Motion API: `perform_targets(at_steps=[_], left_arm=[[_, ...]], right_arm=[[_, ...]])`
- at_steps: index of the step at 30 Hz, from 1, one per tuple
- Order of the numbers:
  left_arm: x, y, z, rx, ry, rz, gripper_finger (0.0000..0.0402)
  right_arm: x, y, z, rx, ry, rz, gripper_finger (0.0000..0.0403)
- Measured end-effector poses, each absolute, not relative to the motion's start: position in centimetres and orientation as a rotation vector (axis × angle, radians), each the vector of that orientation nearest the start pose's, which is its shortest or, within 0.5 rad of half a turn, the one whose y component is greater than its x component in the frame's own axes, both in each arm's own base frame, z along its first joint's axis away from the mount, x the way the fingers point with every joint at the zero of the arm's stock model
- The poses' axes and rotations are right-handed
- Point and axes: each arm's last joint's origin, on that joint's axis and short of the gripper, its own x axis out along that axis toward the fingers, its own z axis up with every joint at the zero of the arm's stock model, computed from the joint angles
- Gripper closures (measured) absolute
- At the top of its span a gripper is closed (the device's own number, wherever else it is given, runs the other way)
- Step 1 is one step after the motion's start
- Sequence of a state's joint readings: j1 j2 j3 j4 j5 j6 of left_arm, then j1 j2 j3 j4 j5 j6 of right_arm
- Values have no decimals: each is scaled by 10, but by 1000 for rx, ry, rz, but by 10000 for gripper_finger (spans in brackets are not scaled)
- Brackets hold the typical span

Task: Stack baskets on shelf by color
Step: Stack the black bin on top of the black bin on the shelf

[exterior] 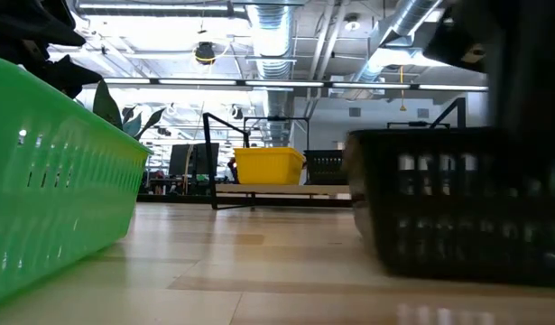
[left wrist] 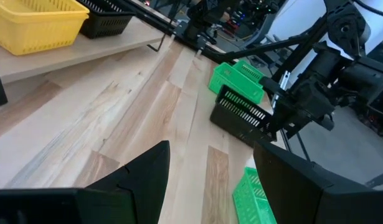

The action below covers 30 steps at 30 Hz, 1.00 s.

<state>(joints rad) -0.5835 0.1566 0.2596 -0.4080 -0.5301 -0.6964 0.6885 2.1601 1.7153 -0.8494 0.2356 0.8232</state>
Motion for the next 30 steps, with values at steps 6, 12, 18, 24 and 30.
perform_targets(at_steps=[6,12,18,24,30], left_arm=[[79,-35,202,-538,262,41,181],[79,-35,203,-544,255,39,181],[79,-35,203,-540,255,38,181],[79,-35,203,-503,255,34,181],[79,-34,203,-464,243,60,181]], right_arm=[[357,259,224,59,1114,-84,394],[356,226,281,-85,1014,-174,397],[348,183,320,-172,952,-293,399],[335,126,350,-294,931,-528,399],[341,65,357,-364,1012,-661,395]])
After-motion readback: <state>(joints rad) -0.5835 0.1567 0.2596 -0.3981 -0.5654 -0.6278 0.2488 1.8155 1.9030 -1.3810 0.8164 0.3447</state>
